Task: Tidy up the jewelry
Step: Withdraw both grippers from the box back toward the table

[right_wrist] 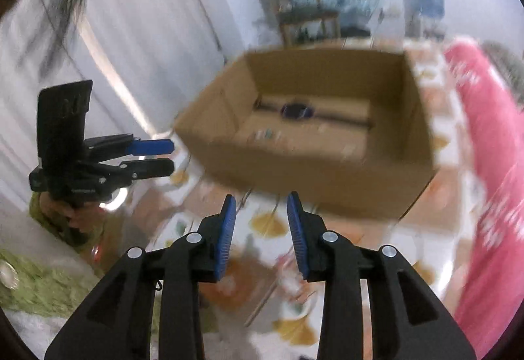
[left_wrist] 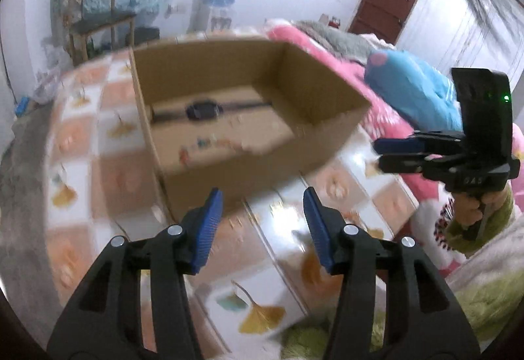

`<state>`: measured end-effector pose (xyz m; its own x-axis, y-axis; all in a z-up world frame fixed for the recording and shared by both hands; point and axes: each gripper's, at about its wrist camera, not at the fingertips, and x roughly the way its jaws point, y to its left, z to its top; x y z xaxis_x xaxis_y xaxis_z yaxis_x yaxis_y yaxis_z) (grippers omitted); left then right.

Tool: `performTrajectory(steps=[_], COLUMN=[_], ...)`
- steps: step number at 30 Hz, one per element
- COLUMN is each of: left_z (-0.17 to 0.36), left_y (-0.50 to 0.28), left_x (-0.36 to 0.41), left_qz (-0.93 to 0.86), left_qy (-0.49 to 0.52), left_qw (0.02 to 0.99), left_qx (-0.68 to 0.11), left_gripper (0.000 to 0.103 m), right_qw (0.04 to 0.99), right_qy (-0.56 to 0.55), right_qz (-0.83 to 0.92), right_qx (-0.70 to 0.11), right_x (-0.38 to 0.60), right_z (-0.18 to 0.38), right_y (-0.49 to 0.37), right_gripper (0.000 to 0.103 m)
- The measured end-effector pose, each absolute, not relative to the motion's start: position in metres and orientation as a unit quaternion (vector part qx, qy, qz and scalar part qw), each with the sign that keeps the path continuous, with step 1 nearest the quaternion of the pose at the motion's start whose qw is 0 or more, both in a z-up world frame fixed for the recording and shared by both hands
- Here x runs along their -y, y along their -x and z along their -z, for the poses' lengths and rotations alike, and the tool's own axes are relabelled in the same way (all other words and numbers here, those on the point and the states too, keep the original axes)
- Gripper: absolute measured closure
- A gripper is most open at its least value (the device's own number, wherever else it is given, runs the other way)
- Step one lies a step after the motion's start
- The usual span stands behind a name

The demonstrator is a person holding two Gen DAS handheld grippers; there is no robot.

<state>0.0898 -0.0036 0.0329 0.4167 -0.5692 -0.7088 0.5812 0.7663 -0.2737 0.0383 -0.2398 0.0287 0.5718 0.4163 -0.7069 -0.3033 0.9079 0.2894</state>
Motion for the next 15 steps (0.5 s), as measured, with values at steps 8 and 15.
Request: performTrajectory(steps=[8, 15], left_z=[0.018, 0.022], left_y=[-0.082, -0.088], left_x=[0.04, 0.044], left_qz=[0.319, 0.332], left_qy=[-0.095, -0.102], left_qw=[0.837, 0.837], left_qx=[-0.434, -0.422], left_gripper=[0.068, 0.079], right_qw=[0.862, 0.865], right_qy=[-0.072, -0.066], right_qz=[-0.182, -0.17], right_qx=[-0.468, -0.468], right_x=[0.213, 0.202], right_z=[0.022, 0.033], right_y=[-0.058, -0.072], right_gripper=[0.071, 0.072])
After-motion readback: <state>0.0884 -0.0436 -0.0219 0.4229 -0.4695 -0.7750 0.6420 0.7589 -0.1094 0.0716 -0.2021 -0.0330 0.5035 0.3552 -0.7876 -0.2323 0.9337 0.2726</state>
